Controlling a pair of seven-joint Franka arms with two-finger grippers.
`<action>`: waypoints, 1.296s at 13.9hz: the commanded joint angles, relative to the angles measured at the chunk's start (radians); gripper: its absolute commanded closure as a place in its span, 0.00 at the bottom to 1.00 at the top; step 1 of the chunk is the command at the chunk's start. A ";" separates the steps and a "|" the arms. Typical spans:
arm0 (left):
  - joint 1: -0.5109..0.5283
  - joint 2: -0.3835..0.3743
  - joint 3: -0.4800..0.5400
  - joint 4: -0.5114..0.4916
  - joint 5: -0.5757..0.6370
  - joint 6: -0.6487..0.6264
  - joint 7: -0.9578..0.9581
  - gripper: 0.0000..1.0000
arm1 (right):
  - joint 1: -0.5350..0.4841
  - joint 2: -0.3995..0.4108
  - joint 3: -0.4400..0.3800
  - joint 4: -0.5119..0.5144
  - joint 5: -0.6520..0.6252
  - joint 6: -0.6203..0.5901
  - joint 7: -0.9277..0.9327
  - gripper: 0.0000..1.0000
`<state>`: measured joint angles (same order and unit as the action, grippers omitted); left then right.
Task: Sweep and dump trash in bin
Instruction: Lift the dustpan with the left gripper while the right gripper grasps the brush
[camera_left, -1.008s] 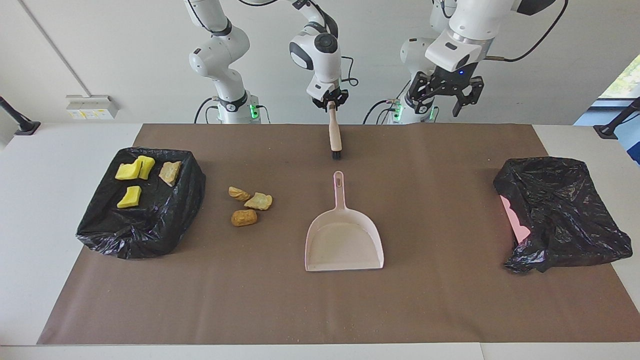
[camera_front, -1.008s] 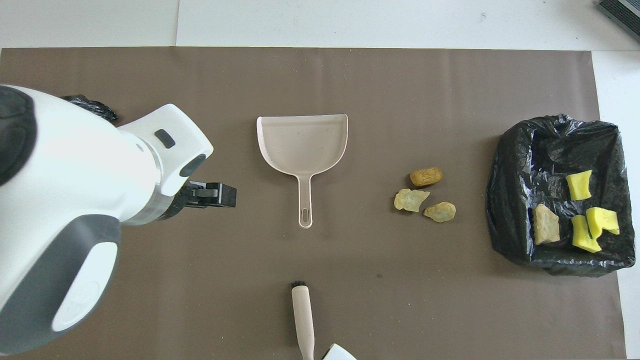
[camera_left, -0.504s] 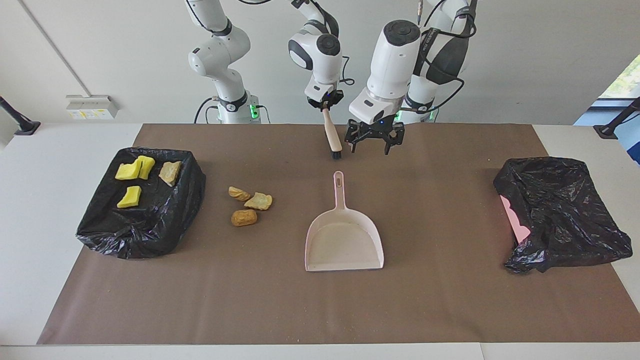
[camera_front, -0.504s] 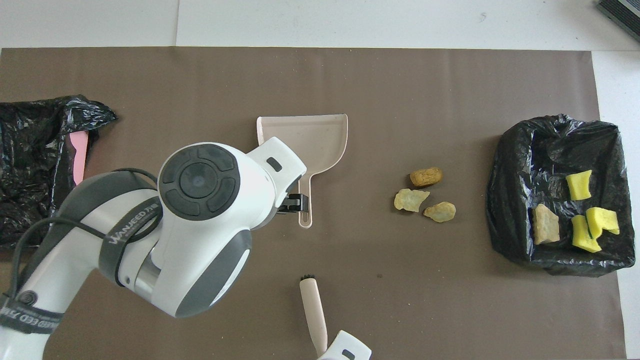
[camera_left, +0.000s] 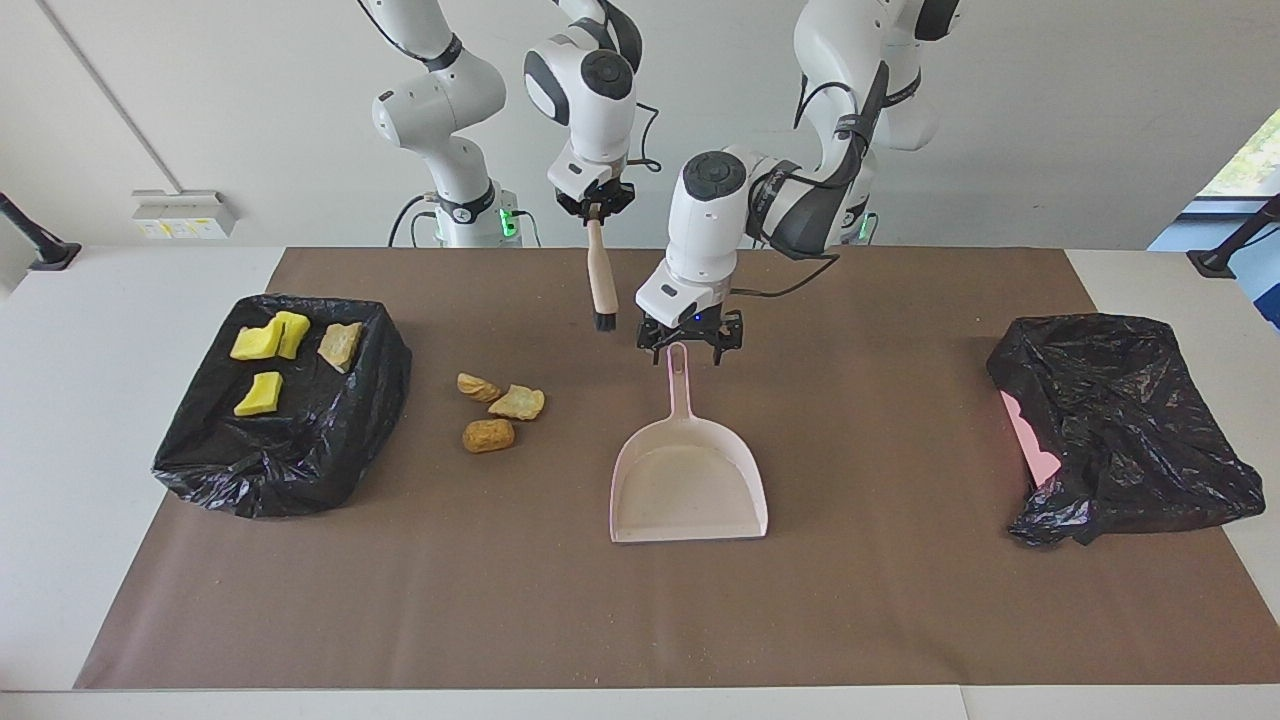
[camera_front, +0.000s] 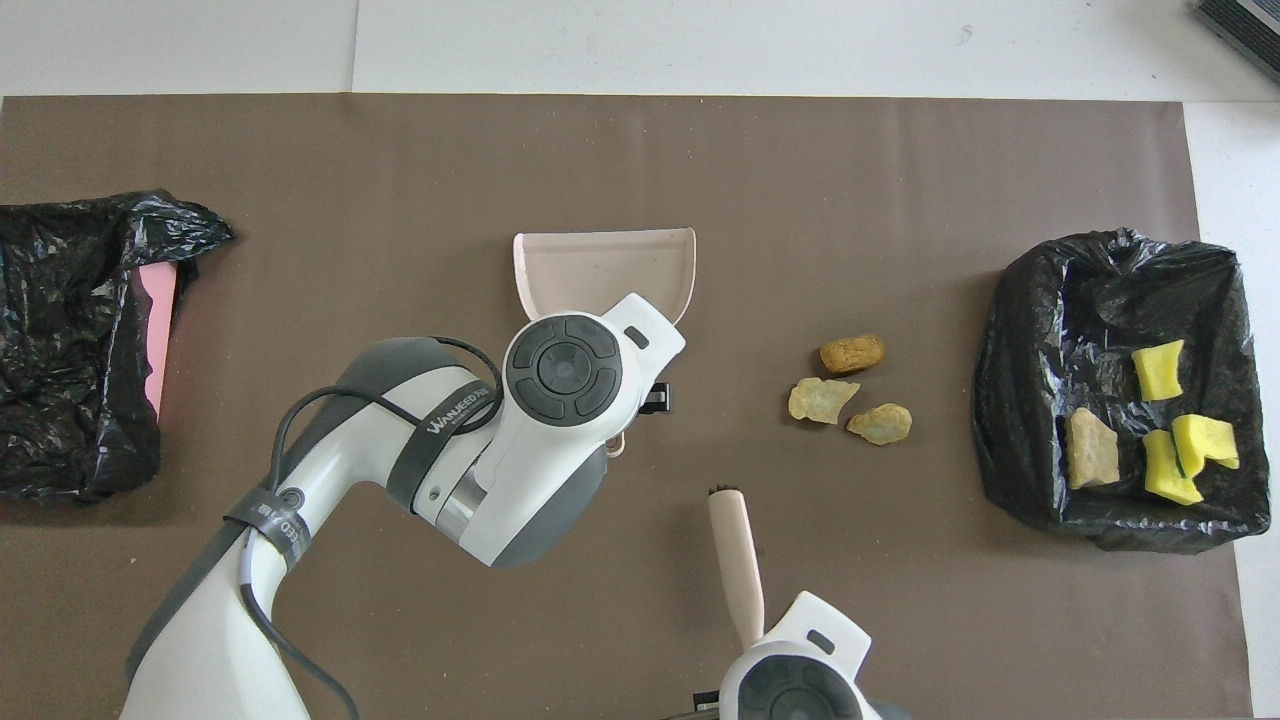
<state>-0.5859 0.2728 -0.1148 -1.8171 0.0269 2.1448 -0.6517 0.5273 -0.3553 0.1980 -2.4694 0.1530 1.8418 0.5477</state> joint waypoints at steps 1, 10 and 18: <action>0.003 -0.006 0.007 -0.048 0.024 0.076 -0.009 0.00 | -0.171 0.007 0.008 0.023 -0.093 -0.019 -0.107 1.00; -0.006 0.057 0.009 -0.039 0.082 0.113 -0.005 0.31 | -0.574 0.229 0.008 0.185 -0.443 0.109 -0.464 1.00; 0.027 0.037 0.012 -0.030 0.084 0.095 0.118 1.00 | -0.576 0.279 0.014 0.172 -0.377 0.105 -0.488 1.00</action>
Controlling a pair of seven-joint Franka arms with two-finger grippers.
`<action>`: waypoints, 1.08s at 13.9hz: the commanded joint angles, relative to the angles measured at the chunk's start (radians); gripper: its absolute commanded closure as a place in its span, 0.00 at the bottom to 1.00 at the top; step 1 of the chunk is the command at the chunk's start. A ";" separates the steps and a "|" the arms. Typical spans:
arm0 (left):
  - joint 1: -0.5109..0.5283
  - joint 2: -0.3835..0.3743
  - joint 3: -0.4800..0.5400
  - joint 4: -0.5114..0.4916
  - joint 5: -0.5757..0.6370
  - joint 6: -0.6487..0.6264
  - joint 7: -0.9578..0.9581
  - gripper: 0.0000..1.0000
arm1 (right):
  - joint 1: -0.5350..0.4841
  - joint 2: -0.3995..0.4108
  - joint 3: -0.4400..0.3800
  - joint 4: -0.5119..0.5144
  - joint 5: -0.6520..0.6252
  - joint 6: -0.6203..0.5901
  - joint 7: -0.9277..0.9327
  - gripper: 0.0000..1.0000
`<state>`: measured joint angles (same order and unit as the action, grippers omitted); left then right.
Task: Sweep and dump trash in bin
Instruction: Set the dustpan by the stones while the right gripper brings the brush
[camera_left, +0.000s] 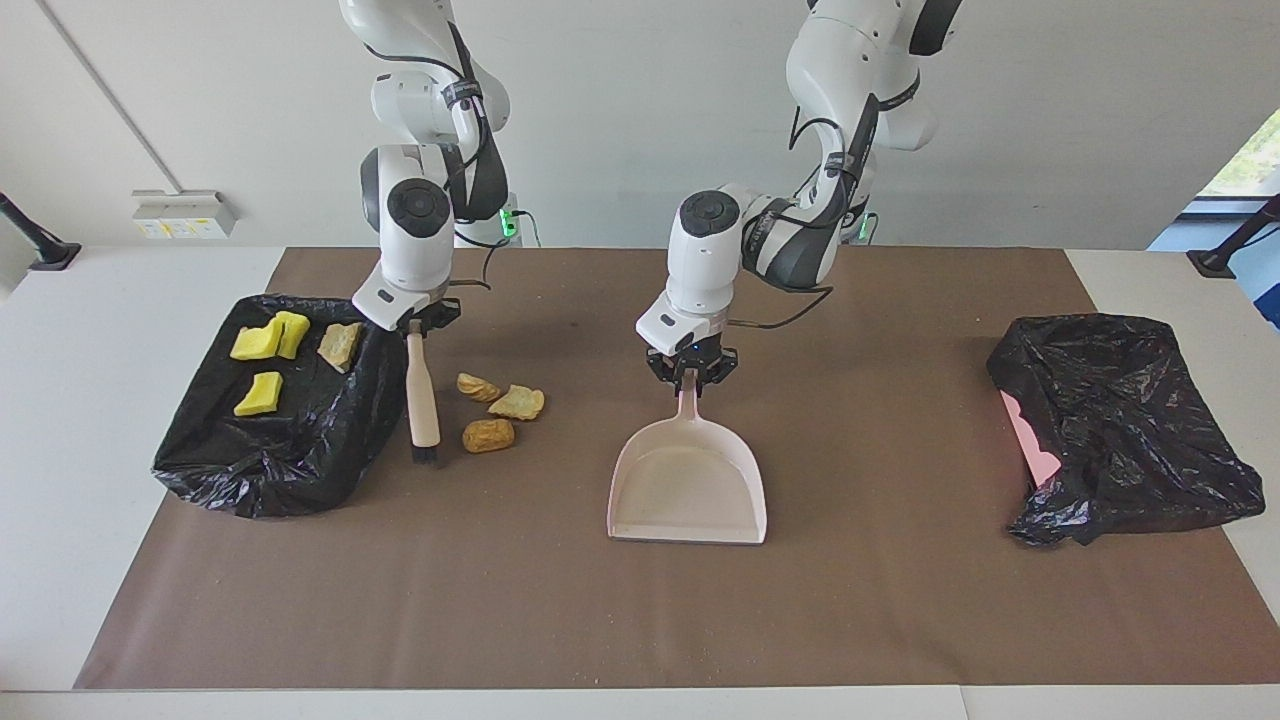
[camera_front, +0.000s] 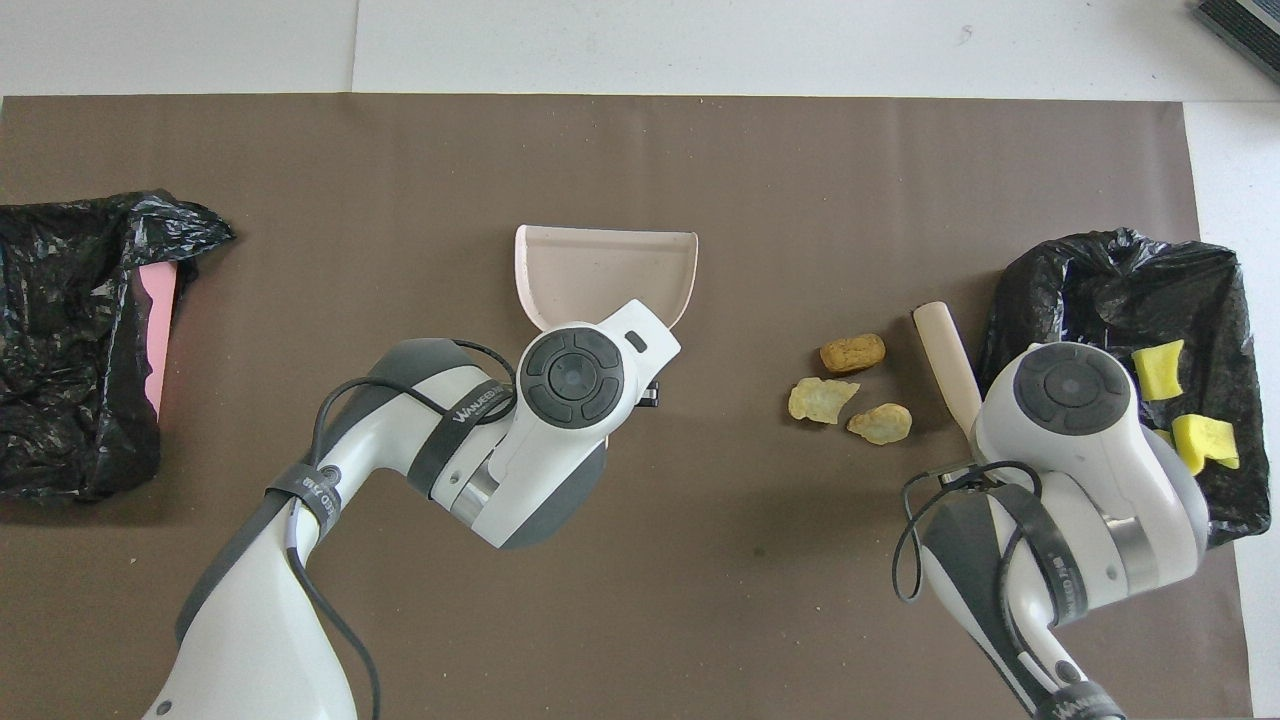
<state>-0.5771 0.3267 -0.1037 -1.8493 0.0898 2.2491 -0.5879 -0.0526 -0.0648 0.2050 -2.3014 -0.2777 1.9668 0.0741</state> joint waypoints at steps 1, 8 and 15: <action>0.022 -0.029 0.002 0.001 0.019 -0.011 0.091 1.00 | 0.007 -0.007 0.007 0.000 0.087 -0.028 -0.013 1.00; 0.077 -0.089 0.007 0.001 0.019 -0.219 0.765 1.00 | 0.088 -0.004 0.007 -0.004 0.360 -0.055 0.042 1.00; 0.106 -0.090 0.009 -0.027 0.019 -0.155 1.330 1.00 | 0.047 -0.012 -0.006 0.088 0.312 -0.152 0.099 1.00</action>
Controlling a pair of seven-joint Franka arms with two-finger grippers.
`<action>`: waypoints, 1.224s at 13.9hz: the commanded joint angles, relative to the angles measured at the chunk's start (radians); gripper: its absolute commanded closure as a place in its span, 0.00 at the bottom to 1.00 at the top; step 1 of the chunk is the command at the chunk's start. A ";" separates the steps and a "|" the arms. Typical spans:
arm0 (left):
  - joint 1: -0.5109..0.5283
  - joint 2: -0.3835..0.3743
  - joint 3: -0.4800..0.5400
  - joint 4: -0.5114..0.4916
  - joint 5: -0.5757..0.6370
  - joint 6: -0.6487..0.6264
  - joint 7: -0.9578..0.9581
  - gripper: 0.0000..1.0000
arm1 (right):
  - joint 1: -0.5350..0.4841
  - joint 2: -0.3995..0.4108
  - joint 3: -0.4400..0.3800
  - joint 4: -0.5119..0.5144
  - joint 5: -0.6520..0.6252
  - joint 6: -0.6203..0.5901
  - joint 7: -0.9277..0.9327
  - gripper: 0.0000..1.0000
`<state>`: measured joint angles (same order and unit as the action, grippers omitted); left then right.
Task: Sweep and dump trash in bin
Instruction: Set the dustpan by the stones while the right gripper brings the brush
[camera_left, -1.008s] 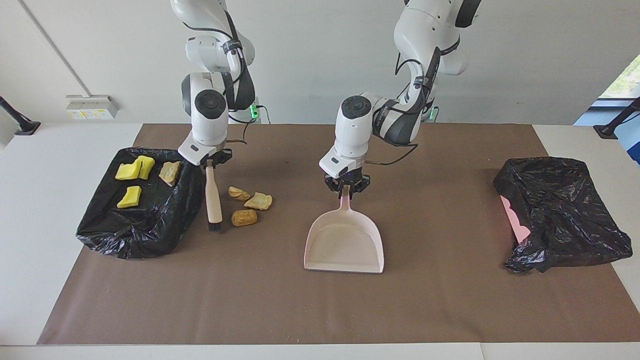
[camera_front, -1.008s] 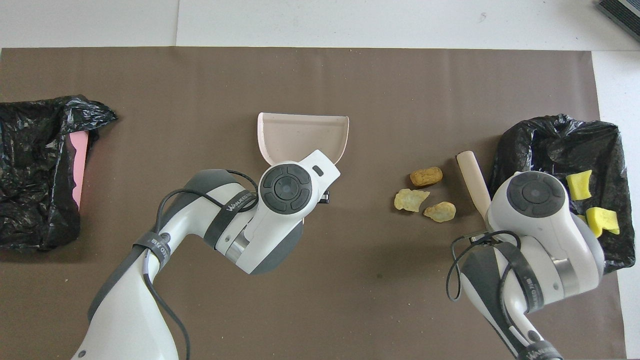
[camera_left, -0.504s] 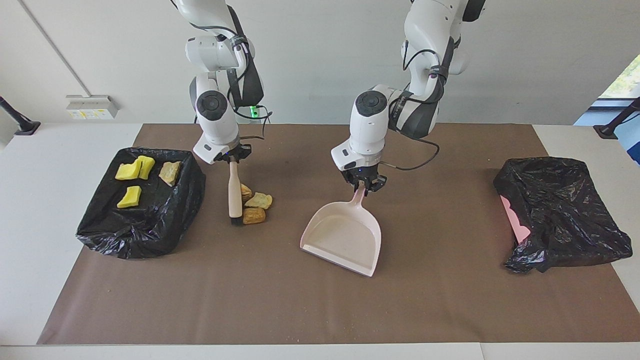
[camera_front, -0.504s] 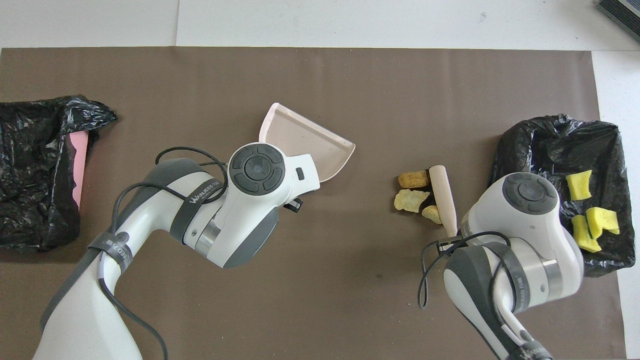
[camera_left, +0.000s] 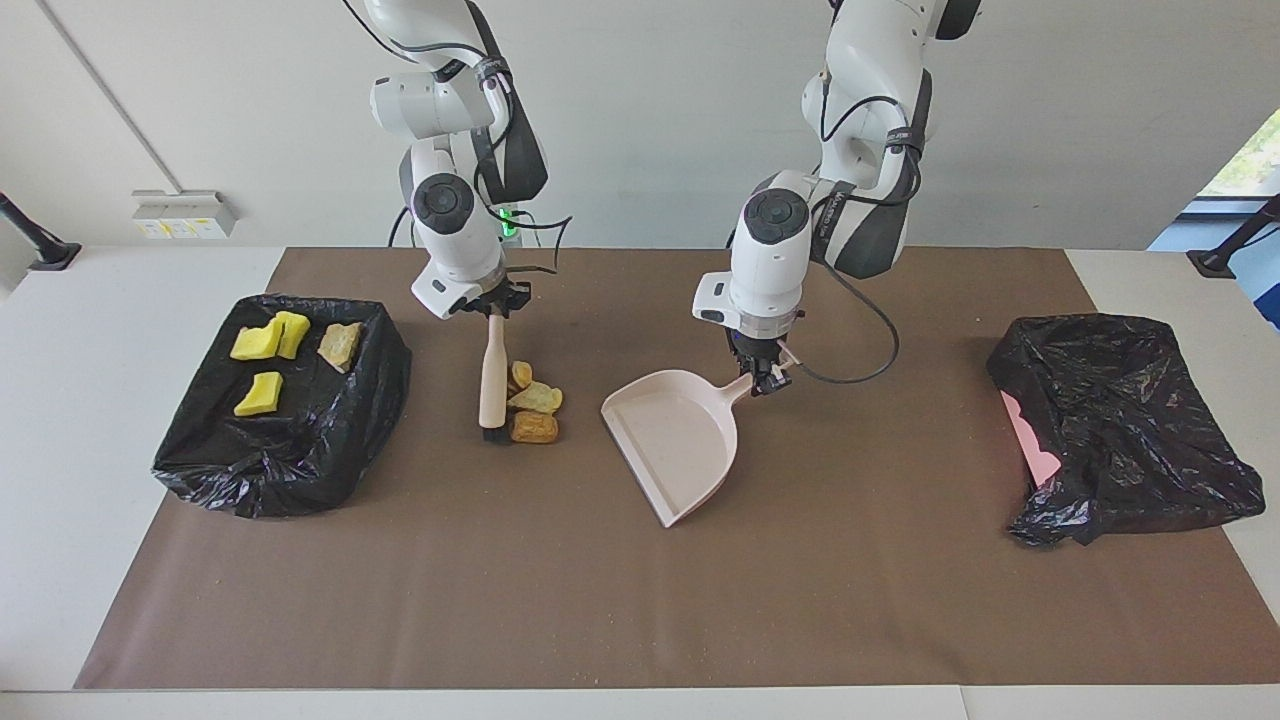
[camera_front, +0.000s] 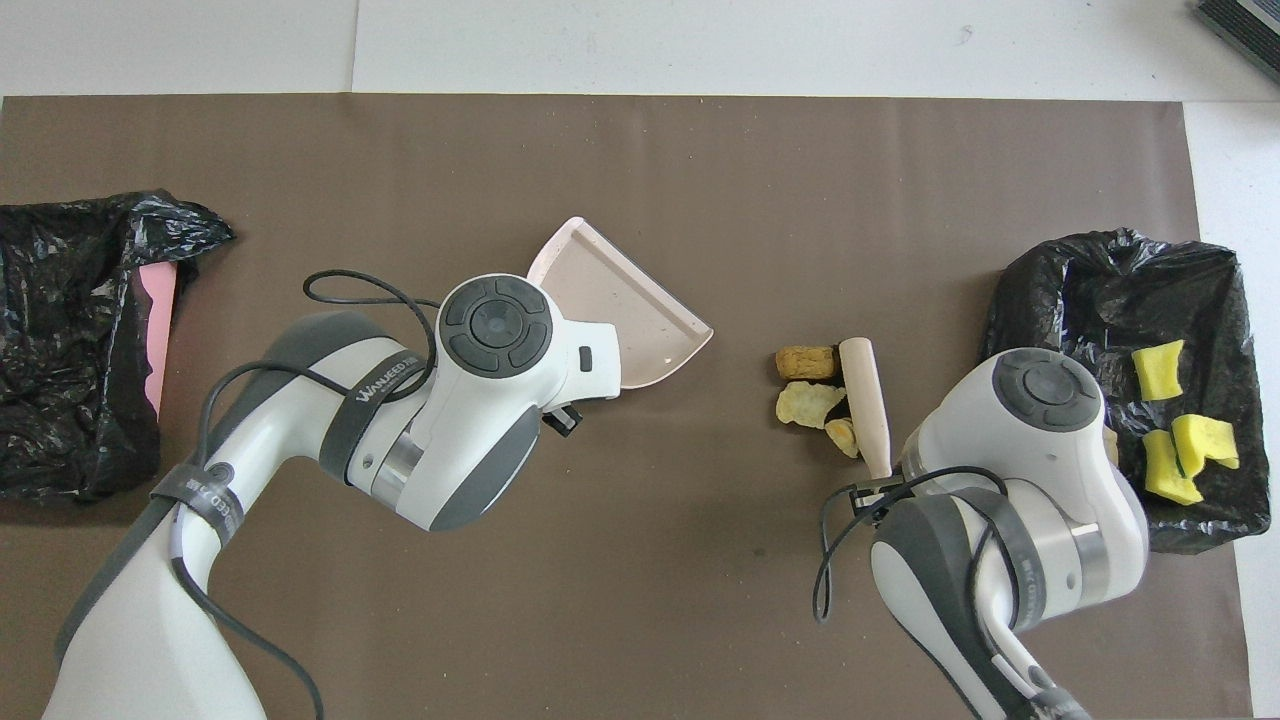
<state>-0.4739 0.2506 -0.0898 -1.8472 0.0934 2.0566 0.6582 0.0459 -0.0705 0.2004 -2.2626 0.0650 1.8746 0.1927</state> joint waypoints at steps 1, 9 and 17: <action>-0.002 -0.020 -0.005 -0.036 0.017 0.039 0.090 1.00 | -0.069 -0.009 -0.001 0.051 -0.062 -0.066 -0.019 1.00; -0.032 -0.042 -0.007 -0.093 0.017 0.105 0.089 1.00 | -0.071 -0.041 0.010 -0.046 -0.059 -0.049 -0.007 1.00; -0.072 -0.099 -0.008 -0.191 0.031 0.134 0.087 1.00 | 0.048 0.041 0.011 -0.005 0.195 -0.005 -0.001 1.00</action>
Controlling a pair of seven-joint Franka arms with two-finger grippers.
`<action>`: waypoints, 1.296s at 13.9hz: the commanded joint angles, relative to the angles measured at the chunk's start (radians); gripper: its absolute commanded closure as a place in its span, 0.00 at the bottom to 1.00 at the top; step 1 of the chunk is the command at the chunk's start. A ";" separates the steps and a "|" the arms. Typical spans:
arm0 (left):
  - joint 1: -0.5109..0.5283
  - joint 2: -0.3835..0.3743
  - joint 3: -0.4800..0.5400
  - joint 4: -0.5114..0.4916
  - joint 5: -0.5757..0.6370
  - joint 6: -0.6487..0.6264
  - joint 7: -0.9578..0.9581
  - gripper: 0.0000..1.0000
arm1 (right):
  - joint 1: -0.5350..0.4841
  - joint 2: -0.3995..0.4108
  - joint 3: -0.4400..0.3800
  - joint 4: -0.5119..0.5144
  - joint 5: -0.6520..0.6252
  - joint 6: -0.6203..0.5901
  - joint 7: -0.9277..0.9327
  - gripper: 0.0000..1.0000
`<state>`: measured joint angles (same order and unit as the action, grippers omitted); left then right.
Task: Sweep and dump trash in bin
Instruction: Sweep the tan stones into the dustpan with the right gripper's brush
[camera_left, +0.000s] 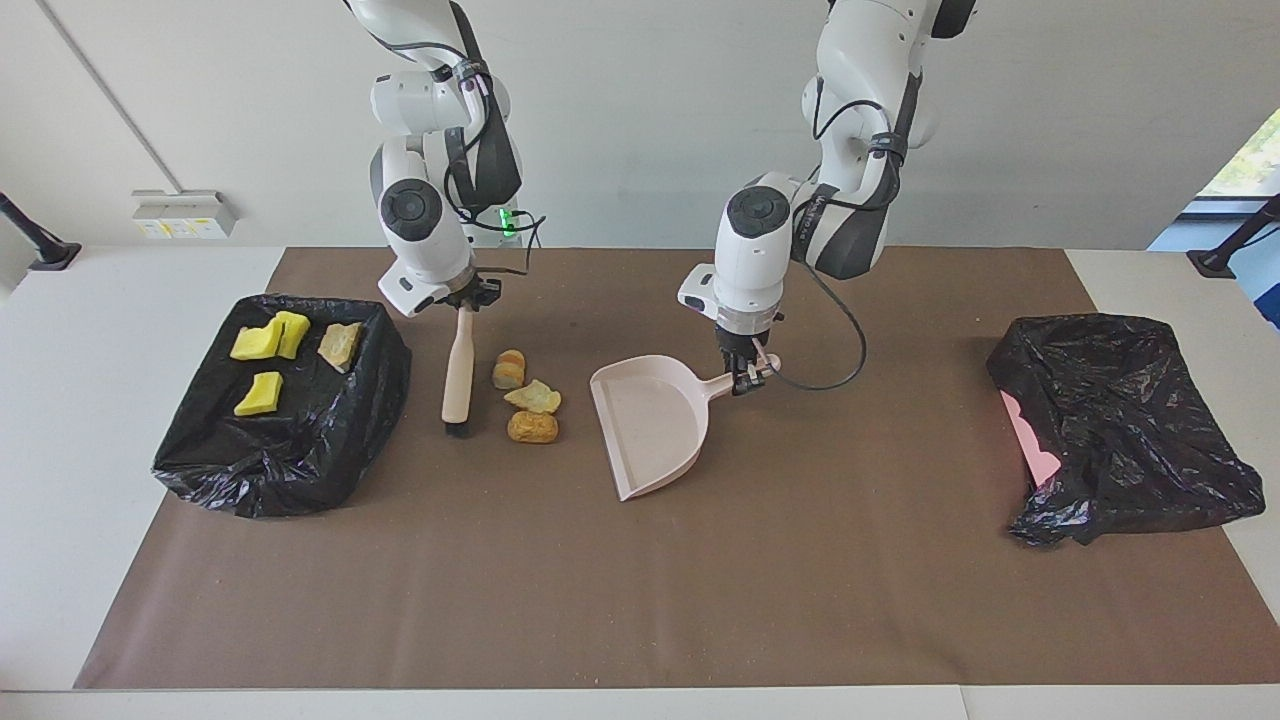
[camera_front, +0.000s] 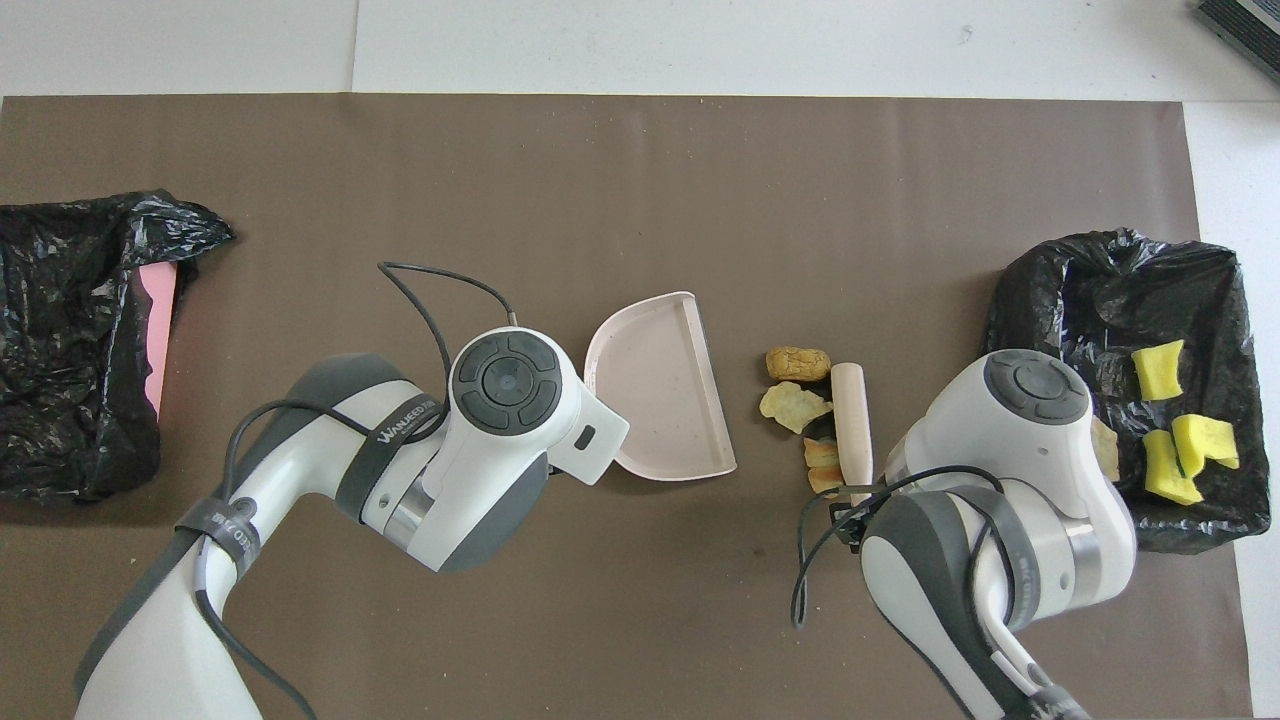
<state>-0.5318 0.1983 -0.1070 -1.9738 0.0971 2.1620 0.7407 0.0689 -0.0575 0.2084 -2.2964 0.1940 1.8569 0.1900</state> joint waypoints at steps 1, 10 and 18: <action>-0.017 -0.051 0.010 -0.072 0.027 0.041 0.005 1.00 | 0.035 0.037 0.003 0.044 0.112 0.015 0.002 1.00; -0.005 -0.062 0.009 -0.108 0.026 0.067 -0.006 1.00 | 0.086 0.070 -0.012 0.213 0.423 -0.126 0.041 1.00; 0.003 -0.063 0.009 -0.109 0.021 0.067 -0.161 1.00 | 0.031 0.175 -0.004 0.397 -0.181 -0.190 0.017 1.00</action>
<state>-0.5324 0.1658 -0.1039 -2.0461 0.1000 2.2072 0.6321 0.1032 0.0344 0.1969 -1.9298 0.1219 1.6175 0.2476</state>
